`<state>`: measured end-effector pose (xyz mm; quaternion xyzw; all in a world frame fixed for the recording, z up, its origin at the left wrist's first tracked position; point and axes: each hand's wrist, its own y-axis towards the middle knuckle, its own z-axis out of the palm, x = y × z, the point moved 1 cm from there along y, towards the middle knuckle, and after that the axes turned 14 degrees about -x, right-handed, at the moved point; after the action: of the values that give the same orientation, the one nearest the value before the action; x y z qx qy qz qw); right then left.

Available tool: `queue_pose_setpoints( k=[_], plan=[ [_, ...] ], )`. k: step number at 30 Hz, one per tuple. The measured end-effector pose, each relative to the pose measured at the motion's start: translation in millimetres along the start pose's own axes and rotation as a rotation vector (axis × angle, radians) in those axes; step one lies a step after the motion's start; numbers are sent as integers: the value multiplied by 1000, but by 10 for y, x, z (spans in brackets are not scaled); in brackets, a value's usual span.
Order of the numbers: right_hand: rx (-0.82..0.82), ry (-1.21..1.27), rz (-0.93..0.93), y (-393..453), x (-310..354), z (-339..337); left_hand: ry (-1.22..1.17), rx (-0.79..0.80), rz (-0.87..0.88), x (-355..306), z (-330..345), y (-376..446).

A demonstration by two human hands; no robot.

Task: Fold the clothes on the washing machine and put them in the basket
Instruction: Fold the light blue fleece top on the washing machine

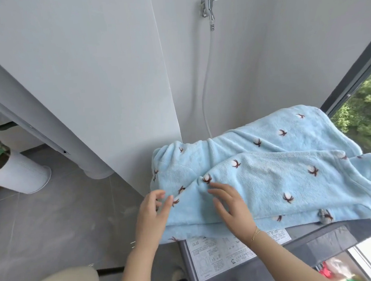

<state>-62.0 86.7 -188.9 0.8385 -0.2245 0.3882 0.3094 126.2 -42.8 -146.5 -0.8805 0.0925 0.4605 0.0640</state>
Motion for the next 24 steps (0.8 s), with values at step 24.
queue_pose_setpoints(
  k=[24],
  plan=[
    [358,-602,331,2976,-1275,-679,250,417,-75,-983,1576,2238]
  ],
)
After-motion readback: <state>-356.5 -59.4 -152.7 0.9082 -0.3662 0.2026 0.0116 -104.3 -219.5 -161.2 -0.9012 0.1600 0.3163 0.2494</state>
